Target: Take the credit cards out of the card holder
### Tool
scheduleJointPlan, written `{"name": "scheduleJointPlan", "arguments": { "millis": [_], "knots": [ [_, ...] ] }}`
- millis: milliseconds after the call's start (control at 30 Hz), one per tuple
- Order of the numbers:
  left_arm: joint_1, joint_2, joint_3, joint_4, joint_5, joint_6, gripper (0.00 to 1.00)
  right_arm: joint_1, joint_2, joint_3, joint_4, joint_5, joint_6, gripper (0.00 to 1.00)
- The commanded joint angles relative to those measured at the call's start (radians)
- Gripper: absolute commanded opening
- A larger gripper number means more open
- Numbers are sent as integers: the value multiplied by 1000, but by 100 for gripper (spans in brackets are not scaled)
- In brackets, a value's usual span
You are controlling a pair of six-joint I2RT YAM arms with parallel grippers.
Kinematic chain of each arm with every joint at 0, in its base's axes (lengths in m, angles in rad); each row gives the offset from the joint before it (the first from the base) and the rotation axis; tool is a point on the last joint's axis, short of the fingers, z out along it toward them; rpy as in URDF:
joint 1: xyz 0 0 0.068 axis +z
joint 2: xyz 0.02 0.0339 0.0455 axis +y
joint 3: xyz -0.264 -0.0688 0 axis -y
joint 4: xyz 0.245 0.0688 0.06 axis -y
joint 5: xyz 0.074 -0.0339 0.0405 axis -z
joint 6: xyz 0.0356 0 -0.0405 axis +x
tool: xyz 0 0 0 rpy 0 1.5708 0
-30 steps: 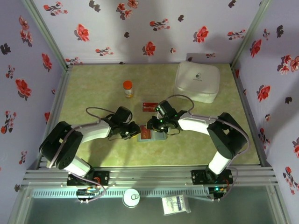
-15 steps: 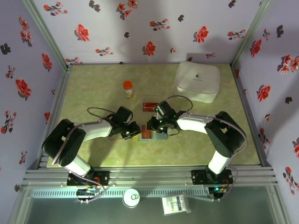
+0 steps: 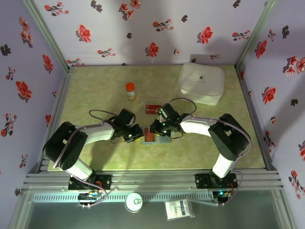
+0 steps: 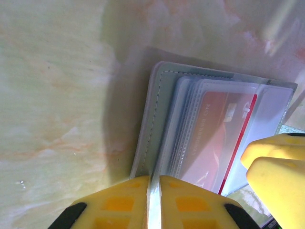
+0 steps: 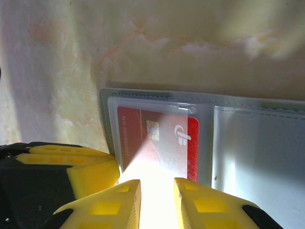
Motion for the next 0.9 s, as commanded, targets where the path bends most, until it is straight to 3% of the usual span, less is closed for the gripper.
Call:
{"name": "scheduleJointPlan", "arguments": {
  "millis": [0, 433, 867],
  "knots": [
    [7, 6, 13, -13, 5, 16, 12, 6, 18, -7, -29, 25, -13, 25],
    [7, 12, 19, -16, 9, 18, 12, 6, 31, 8, -76, 54, -39, 24],
    [7, -31, 27, -39, 0, 18, 12, 6, -50, 27, -149, 114, -85, 24]
  ]
}}
